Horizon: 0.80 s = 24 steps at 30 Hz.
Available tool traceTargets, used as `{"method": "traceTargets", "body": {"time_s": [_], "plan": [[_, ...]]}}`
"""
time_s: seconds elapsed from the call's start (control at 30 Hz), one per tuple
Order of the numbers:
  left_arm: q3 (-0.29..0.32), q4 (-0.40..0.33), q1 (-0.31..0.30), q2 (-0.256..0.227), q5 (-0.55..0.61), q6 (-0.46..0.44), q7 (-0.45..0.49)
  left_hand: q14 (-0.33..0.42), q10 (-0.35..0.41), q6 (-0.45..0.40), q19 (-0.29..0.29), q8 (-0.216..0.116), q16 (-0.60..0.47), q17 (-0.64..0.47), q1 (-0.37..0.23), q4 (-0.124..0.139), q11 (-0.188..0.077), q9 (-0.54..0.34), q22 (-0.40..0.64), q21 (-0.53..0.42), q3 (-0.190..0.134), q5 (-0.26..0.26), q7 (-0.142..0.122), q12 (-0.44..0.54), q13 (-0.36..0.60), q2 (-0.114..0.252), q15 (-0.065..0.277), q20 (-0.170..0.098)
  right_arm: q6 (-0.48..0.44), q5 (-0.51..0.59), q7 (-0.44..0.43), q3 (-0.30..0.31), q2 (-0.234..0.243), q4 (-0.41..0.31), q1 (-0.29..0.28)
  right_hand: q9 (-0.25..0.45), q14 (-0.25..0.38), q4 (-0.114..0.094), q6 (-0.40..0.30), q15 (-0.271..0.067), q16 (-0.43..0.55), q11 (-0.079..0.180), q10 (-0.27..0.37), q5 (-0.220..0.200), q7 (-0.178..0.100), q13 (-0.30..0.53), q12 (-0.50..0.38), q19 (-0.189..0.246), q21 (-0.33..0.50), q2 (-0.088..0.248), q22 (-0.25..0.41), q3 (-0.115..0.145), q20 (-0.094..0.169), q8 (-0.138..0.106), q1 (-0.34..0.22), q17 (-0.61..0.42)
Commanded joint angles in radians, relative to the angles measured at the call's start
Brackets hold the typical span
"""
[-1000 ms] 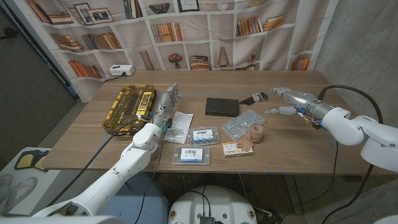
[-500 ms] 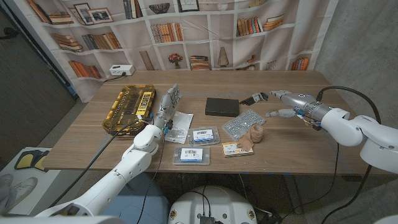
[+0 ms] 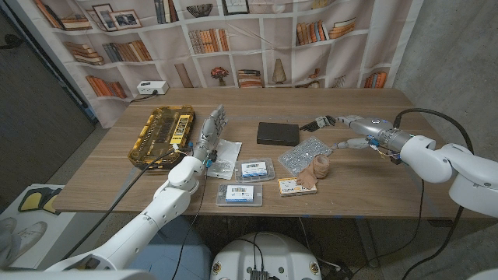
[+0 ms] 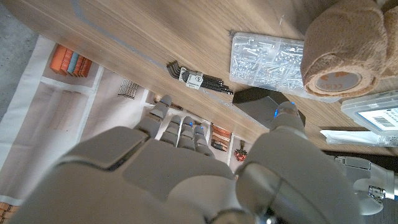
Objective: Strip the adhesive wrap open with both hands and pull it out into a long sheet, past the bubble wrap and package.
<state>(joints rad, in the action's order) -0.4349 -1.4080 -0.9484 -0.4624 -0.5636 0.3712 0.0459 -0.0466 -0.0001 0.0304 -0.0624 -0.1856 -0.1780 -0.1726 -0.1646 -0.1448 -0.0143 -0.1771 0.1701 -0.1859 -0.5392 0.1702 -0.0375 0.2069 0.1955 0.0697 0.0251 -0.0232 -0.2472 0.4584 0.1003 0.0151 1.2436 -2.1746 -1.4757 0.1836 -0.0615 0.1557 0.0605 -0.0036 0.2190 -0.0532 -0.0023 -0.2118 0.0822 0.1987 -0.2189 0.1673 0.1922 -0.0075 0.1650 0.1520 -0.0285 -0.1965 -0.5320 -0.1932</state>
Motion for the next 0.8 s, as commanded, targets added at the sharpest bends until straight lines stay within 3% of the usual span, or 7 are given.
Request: {"method": "traceTargets", "body": {"time_s": [0.03,0.67,0.8], "plan": [[-0.007,-0.002,0.005,0.004,0.008,-0.016,0.007,-0.002,0.002,-0.005,0.003,0.001,-0.004,-0.003,-0.007,0.002,-0.001,0.001,0.004,-0.007,0.005,0.005,0.002,0.007,0.003,0.005,0.004,0.005,-0.014,0.01,0.032,-0.018,0.016,-0.022,0.016,0.004,0.004,0.004,-0.008,0.004,0.001,-0.005,0.0,-0.004,0.008,0.003,0.001,0.008,-0.001,0.0,0.003,0.005,0.001,-0.005,-0.012,-0.006],[-0.006,0.004,0.005,0.01,-0.001,-0.007,-0.002,-0.003,0.001,-0.005,0.003,0.001,-0.004,-0.003,-0.008,0.002,-0.001,0.001,0.004,-0.007,0.005,0.005,0.003,0.007,0.003,0.006,0.004,0.005,0.007,-0.019,0.056,-0.053,0.024,-0.031,0.045,0.004,-0.004,0.001,-0.021,0.009,-0.005,-0.006,0.014,-0.004,0.007,0.005,-0.002,-0.007,-0.007,0.001,0.003,0.008,-0.005,-0.008,-0.024,-0.007],[-0.006,0.003,0.005,0.007,-0.001,-0.005,-0.006,-0.003,0.001,-0.005,0.004,0.001,-0.004,-0.003,-0.008,0.002,0.0,0.001,0.004,-0.007,0.005,0.005,0.002,0.007,0.003,0.006,0.003,0.005,-0.003,-0.035,0.073,-0.061,0.032,-0.032,0.057,0.004,-0.005,0.001,-0.014,0.025,-0.006,-0.013,0.01,-0.004,0.018,0.006,0.001,-0.01,-0.008,0.014,0.003,0.019,-0.019,-0.004,-0.039,-0.007]]}}
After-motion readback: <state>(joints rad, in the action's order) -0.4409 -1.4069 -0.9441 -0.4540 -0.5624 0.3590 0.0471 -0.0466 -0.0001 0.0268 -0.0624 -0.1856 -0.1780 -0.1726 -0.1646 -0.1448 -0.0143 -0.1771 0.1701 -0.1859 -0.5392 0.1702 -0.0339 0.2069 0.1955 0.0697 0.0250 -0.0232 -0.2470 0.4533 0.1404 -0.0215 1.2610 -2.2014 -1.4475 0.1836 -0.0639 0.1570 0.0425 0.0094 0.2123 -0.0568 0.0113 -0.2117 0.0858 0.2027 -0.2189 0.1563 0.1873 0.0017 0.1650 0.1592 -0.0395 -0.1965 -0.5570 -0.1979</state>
